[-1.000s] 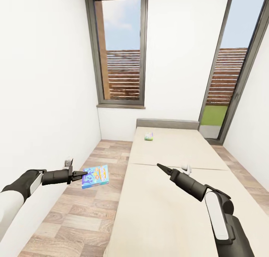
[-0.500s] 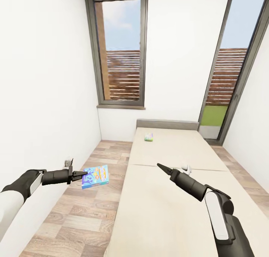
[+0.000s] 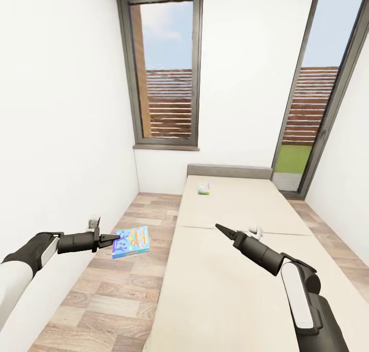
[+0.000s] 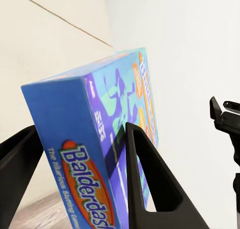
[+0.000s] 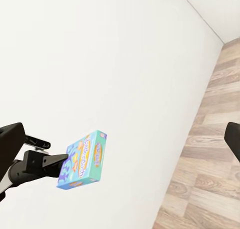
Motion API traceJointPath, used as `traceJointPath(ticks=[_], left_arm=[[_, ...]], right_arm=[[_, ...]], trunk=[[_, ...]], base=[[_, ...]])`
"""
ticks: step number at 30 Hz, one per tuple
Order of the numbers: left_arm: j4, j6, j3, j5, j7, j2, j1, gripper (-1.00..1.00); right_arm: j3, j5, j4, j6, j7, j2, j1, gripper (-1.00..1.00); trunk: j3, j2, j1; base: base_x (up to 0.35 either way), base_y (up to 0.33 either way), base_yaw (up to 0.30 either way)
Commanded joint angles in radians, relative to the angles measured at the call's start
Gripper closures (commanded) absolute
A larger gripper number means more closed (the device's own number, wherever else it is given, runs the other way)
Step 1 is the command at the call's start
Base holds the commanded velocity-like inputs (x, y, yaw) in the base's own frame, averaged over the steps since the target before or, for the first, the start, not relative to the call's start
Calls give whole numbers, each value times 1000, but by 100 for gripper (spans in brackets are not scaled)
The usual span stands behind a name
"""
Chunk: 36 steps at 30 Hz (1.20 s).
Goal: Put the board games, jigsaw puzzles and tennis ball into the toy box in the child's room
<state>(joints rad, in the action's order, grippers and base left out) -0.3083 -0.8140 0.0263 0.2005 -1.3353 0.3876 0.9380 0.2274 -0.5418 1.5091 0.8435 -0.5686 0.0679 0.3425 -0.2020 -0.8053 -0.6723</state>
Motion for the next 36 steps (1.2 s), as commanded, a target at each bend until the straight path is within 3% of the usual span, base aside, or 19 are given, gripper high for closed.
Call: traceJointPath(ticks=[1,9,36], left_arm=[[0,-10,3,4,-2,1,1,100],[0,-10,3,4,-2,1,1,100],[0,-10,3,4,-2,1,1,100]], right_arm=[[3,1,0,6,-4,1,1,-100],[3,0,0,6,-5,1,1,-100],[3,0,0,6,-7,1,1,-100]], trunk=[[2,6,4],[27,62,34],[111,251,138]], base=[[0,0,0],[0,0,-115],[0,0,-273]])
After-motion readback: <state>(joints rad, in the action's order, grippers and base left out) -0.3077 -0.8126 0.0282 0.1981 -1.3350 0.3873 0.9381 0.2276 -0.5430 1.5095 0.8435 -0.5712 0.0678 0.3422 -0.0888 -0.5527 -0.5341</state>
